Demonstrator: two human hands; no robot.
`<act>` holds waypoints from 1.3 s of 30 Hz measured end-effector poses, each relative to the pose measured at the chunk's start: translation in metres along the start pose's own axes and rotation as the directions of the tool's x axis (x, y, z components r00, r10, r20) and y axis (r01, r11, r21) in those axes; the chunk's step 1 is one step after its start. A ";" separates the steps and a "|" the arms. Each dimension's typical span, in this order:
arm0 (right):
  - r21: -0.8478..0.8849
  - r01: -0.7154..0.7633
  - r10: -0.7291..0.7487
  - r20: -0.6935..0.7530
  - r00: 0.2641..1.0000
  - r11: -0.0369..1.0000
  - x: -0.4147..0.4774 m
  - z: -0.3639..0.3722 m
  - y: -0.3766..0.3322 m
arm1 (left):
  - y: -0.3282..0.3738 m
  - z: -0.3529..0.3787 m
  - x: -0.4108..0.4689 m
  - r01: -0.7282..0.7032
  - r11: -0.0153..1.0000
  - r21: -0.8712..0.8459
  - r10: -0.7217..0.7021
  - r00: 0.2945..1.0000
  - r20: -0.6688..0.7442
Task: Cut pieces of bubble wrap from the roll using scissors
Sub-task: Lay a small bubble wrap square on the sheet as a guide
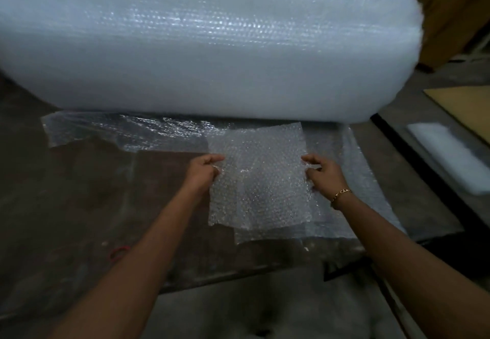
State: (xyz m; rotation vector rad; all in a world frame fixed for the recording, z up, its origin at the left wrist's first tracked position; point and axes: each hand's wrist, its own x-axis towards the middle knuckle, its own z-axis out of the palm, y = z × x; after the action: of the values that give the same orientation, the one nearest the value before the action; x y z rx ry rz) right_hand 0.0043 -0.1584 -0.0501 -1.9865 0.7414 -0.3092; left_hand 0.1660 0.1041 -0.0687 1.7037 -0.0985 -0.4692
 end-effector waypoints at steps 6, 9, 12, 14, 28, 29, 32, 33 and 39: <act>-0.058 -0.031 0.031 0.003 1.000 0.998 0.013 -0.054 0.046 | -0.012 0.061 -0.006 0.018 0.996 0.092 -0.018 1.000 -0.001; -0.079 -0.043 0.044 0.018 0.999 0.996 0.020 -0.064 0.064 | -0.021 0.074 -0.007 0.026 0.987 0.157 -0.024 1.000 -0.013; -0.109 -0.077 0.085 0.076 0.993 0.991 0.026 -0.068 0.078 | -0.027 0.080 -0.007 0.040 0.968 0.248 -0.041 0.999 0.000; -0.159 -0.095 0.115 0.119 0.986 0.983 0.027 -0.068 0.088 | -0.032 0.081 -0.008 0.050 0.949 0.311 -0.060 0.998 0.022; -0.454 0.051 0.056 0.219 0.974 0.889 0.035 -0.061 0.112 | -0.056 0.067 -0.006 -0.027 0.829 0.559 -0.001 0.999 0.050; -0.466 0.057 0.054 0.221 0.974 0.883 0.035 -0.061 0.112 | -0.056 0.066 -0.006 -0.036 0.820 0.572 0.011 0.999 0.047; -0.483 0.081 0.038 0.231 0.972 0.872 0.035 -0.060 0.115 | -0.056 0.066 -0.005 -0.057 0.798 0.600 0.028 0.998 0.057; -0.487 0.083 0.040 0.237 0.971 0.869 0.035 -0.060 0.116 | -0.055 0.066 -0.005 -0.053 0.796 0.604 0.021 0.998 0.060; -0.502 0.127 -0.080 0.114 0.990 0.855 0.023 -0.063 0.110 | -0.045 0.078 -0.019 -0.091 0.597 0.797 0.158 0.987 -0.006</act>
State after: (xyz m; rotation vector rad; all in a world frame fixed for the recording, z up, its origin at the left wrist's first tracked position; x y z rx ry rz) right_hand -0.0501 -0.2560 -0.1144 -2.5316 0.7082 -0.0851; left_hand 0.1118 0.0465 -0.1165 2.5874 -0.4280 -0.2501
